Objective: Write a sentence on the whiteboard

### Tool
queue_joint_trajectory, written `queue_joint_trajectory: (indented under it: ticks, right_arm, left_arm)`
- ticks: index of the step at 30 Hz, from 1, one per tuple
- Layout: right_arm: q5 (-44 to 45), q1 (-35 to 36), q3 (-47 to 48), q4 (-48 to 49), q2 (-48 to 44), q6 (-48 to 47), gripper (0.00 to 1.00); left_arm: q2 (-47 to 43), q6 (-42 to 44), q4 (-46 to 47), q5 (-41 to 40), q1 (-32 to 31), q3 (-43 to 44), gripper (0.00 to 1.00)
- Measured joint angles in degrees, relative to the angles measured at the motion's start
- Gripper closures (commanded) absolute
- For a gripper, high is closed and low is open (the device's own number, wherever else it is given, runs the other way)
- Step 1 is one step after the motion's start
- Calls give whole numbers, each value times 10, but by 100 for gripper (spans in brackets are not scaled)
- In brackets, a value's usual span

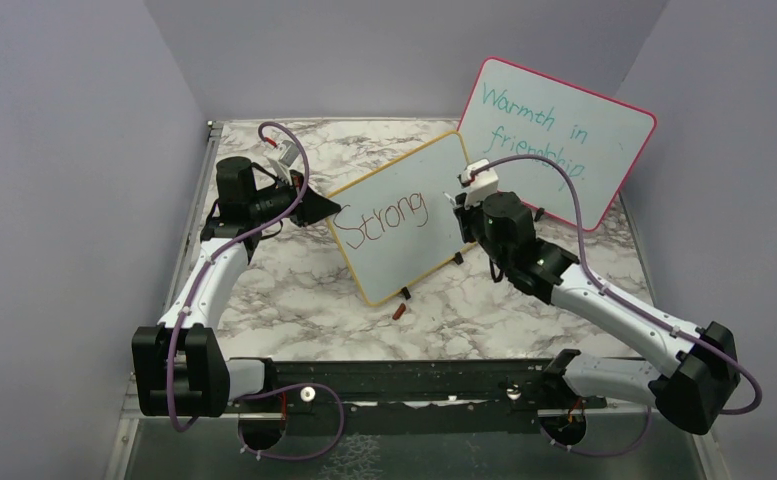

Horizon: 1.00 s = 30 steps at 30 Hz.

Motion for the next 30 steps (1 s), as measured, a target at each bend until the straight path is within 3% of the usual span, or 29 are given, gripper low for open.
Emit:
queue_joint_trajectory:
  ticks: [11,30]
  right_arm:
    - [-14,-36,-1,36,10,-9,99]
    - [-38,-41,-1,87,59,-33,99]
  left_arm:
    - [0,2,-3,0,0,1,100]
    - [0,3,-5,0,-1,3,100]
